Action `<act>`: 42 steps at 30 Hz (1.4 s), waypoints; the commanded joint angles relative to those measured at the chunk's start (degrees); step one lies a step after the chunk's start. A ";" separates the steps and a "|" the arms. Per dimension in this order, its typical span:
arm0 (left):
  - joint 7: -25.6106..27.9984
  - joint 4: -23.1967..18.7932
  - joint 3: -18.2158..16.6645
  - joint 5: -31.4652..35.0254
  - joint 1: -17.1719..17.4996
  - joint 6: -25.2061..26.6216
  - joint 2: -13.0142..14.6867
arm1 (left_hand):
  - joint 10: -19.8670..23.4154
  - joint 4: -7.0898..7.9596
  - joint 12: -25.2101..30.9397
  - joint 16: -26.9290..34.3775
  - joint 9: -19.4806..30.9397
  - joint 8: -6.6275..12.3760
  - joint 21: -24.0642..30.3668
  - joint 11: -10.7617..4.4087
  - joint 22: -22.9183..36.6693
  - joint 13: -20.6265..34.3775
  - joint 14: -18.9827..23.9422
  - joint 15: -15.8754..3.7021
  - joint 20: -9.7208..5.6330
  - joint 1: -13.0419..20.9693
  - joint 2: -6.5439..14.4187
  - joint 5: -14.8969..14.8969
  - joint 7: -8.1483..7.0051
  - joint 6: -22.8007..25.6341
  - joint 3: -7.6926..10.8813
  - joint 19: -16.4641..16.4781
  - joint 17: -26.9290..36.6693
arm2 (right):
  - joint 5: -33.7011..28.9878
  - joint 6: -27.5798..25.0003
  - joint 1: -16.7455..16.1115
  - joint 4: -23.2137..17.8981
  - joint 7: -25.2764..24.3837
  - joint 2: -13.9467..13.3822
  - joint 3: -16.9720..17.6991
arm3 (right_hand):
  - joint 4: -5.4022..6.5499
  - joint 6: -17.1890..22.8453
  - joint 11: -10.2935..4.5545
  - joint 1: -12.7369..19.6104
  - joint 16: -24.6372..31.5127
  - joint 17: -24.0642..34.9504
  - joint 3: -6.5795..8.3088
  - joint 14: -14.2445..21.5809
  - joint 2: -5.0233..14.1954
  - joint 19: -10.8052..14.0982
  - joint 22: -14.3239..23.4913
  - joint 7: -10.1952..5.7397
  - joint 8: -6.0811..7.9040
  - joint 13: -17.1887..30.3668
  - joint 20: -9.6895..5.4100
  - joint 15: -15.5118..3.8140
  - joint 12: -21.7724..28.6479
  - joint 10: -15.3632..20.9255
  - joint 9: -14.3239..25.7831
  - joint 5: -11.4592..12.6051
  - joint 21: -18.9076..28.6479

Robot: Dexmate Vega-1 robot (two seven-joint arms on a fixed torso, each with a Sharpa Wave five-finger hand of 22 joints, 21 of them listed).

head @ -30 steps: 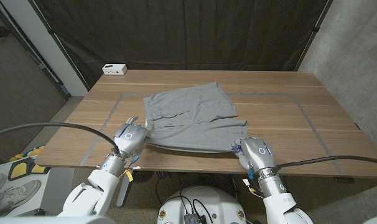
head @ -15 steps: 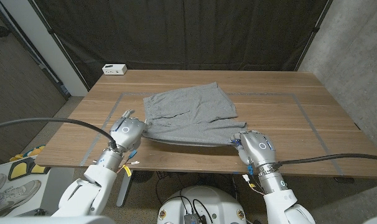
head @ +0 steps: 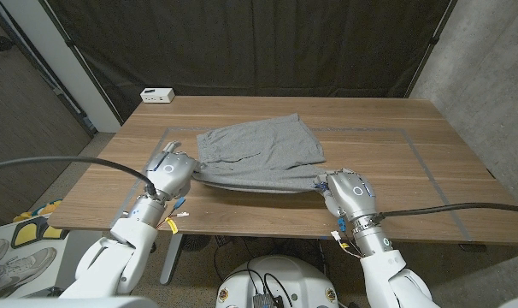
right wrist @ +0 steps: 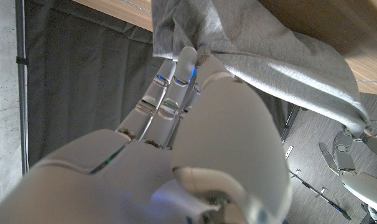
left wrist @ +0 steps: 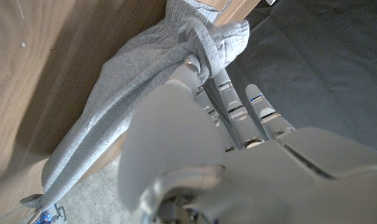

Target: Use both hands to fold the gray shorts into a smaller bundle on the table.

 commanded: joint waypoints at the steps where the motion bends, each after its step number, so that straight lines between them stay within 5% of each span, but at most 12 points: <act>1: -4.66 -1.81 -6.28 -6.86 -0.37 -5.91 -2.83 | -0.21 0.22 2.47 0.34 0.04 0.43 0.51 -0.30 0.19 18.48 0.01 -10.00 -0.21 0.55 0.13 0.16 -0.07 -0.56 0.08 0.24 0.49 | -0.71 1.85 2.51 -0.64 3.93 0.30 1.31 | 0.36 0.11 -0.07 -0.18 -0.16 0.43 -0.04 -0.09 0.66 -0.34 0.16 -0.27 0.25 2.85 -2.57 -5.13 0.33 -0.18 0.20 0.58 0.31; 20: -19.41 -2.54 -5.26 3.41 -7.35 -6.59 -4.77 | -1.42 0.62 2.51 -0.15 0.37 0.72 1.45 -0.33 0.58 20.00 -1.26 -10.02 -0.26 0.92 0.43 0.24 -0.49 -1.91 0.24 -0.15 1.89 | -4.24 4.56 7.93 3.32 3.75 1.77 2.46 | 0.53 -0.29 -0.30 -0.38 -0.89 1.75 -0.07 -0.31 0.90 -1.03 -0.03 -0.51 0.26 3.16 -2.73 -5.15 0.07 -0.38 0.20 0.67 1.01; 42: -21.84 -1.58 -4.22 8.65 -12.91 -9.54 -8.48 | -0.82 0.44 2.16 -0.11 -0.55 0.92 3.01 -0.41 0.86 19.90 -0.52 -10.10 -0.68 1.17 -0.12 -0.07 -0.12 -1.59 0.17 0.63 3.12 | -2.60 8.46 15.62 8.13 2.63 1.85 4.09 | 0.58 -0.21 -0.59 -0.52 -1.77 2.96 -0.16 -0.22 0.98 -1.50 -0.27 -0.66 0.49 3.29 -2.90 -5.18 -0.25 -0.35 0.17 0.73 1.97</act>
